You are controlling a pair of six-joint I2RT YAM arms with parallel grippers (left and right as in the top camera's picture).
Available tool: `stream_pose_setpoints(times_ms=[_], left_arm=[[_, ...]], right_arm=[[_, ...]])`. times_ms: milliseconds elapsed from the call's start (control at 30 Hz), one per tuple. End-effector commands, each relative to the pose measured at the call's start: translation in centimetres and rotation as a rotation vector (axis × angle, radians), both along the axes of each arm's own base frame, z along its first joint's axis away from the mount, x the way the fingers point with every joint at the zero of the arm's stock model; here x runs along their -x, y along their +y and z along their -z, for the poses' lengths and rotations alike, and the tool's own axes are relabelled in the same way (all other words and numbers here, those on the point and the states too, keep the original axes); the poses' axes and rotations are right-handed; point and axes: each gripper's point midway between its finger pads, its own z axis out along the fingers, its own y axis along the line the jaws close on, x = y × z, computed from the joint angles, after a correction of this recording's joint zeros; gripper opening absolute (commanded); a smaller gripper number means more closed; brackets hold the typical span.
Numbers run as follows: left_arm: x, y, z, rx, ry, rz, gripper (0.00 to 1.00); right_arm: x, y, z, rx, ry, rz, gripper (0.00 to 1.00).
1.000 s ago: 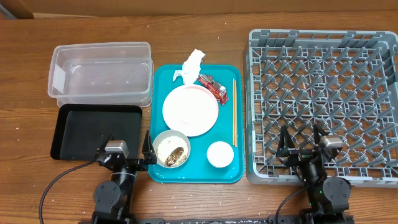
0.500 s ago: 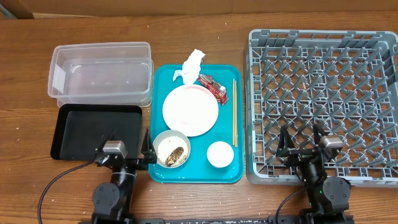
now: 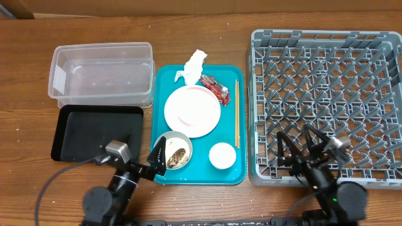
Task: Sort waste into correct bins and load items into the dishwasher
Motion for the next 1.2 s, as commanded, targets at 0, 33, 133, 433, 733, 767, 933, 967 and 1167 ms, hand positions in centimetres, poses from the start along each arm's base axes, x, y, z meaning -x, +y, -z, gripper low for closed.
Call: stream_pose_setpoints(times_ms=[0, 33, 133, 433, 733, 767, 933, 967, 1167], left_arm=[[0.3, -0.3, -3.5, -0.046, 0.042, 0.027, 1.00], [0.0, -0.4, -3.6, -0.054, 0.096, 0.028, 1.00], [-0.7, -0.7, -4.1, -0.075, 0.262, 0.043, 1.00], [-2.5, -6.8, -7.8, 0.030, 0.470, 0.405, 1.00], [-1.5, -11.0, 4.6, -0.321, 0.883, 0.378, 0.89], [-1.4, -11.4, 5.9, -0.394, 0.900, 0.364, 0.89], [-0.6, -14.4, 11.7, -0.653, 0.959, 0.376, 0.80], [-0.4, -15.0, 12.5, -0.670, 0.971, 0.390, 0.79], [-0.8, -16.0, 17.0, -0.709, 1.065, 0.362, 0.37]], right_arm=[[1.1, 0.3, -4.7, 0.039, -0.010, -0.023, 1.00], [1.0, 0.3, -5.0, 0.052, 0.031, -0.023, 0.99], [0.2, 0.4, -5.0, 0.070, 0.203, -0.029, 1.00], [-3.3, 0.9, -3.0, 0.107, 0.649, -0.048, 1.00], [-5.3, 1.7, -0.4, 0.101, 0.775, -0.085, 1.00], [-5.4, 1.7, -0.3, 0.100, 0.781, -0.084, 1.00], [-5.4, 1.7, -0.1, 0.100, 0.787, -0.084, 1.00], [-5.4, 1.7, -0.1, 0.100, 0.789, -0.084, 1.00], [-5.2, 1.7, 0.1, 0.101, 0.803, -0.085, 1.00]])
